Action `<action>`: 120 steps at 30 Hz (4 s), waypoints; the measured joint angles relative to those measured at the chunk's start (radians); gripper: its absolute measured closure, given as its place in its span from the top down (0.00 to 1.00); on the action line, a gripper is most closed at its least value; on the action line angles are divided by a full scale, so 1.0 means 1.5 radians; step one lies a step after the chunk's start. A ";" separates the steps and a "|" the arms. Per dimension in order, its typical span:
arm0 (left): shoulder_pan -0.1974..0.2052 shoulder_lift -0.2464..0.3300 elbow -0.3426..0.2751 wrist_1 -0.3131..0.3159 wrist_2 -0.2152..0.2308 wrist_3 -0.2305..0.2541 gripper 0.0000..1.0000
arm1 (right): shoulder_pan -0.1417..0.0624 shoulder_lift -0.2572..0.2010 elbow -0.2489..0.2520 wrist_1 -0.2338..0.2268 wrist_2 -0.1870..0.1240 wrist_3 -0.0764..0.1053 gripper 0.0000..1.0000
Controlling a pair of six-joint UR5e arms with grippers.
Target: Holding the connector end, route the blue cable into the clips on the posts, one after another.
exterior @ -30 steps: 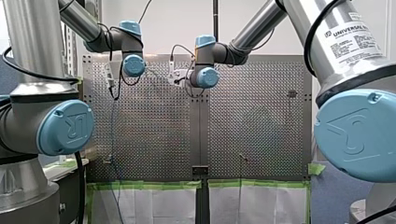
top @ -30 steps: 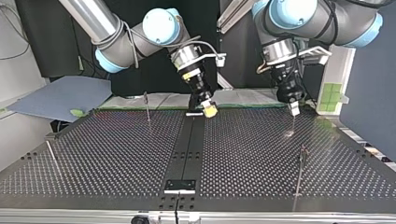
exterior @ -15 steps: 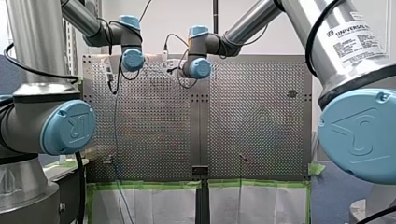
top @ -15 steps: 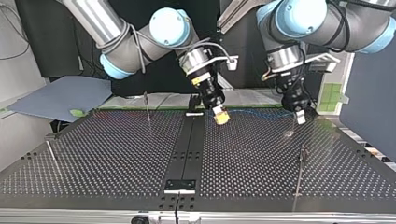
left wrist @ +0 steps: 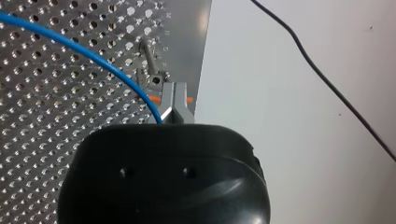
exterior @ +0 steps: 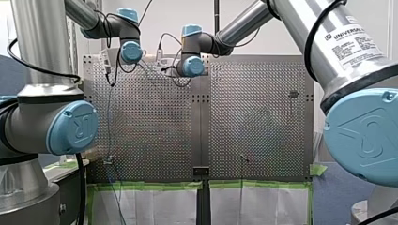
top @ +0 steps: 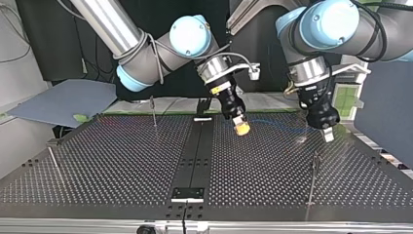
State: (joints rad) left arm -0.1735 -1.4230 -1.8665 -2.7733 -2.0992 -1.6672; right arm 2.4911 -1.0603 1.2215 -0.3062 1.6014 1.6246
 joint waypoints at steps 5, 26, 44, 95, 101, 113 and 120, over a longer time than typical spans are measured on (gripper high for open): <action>0.014 -0.002 0.003 0.000 0.012 0.005 0.00 | -0.004 0.003 -0.034 0.007 0.000 0.007 0.00; 0.106 -0.025 0.024 -0.023 0.124 0.016 0.00 | -0.010 0.046 -0.161 0.032 -0.007 0.012 0.00; 0.119 -0.040 0.050 -0.026 0.190 -0.021 0.00 | -0.009 0.059 -0.179 0.044 0.000 0.012 0.00; 0.174 -0.076 0.063 0.017 0.284 -0.072 0.00 | -0.023 0.095 -0.179 0.043 -0.006 0.013 0.00; 0.175 -0.086 0.066 0.017 0.294 -0.079 0.00 | -0.027 0.096 -0.179 0.042 -0.007 0.012 0.00; 0.188 -0.118 0.092 0.024 0.314 -0.100 0.00 | -0.044 0.097 -0.182 0.036 -0.018 0.010 0.00; 0.195 -0.122 0.094 0.035 0.326 -0.115 0.00 | -0.054 0.102 -0.193 0.035 -0.030 0.010 0.00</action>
State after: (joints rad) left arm 0.1190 -1.6063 -1.7259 -2.7201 -1.6105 -1.8389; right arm 2.4094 -0.9074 0.9327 -0.2531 1.5568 1.6401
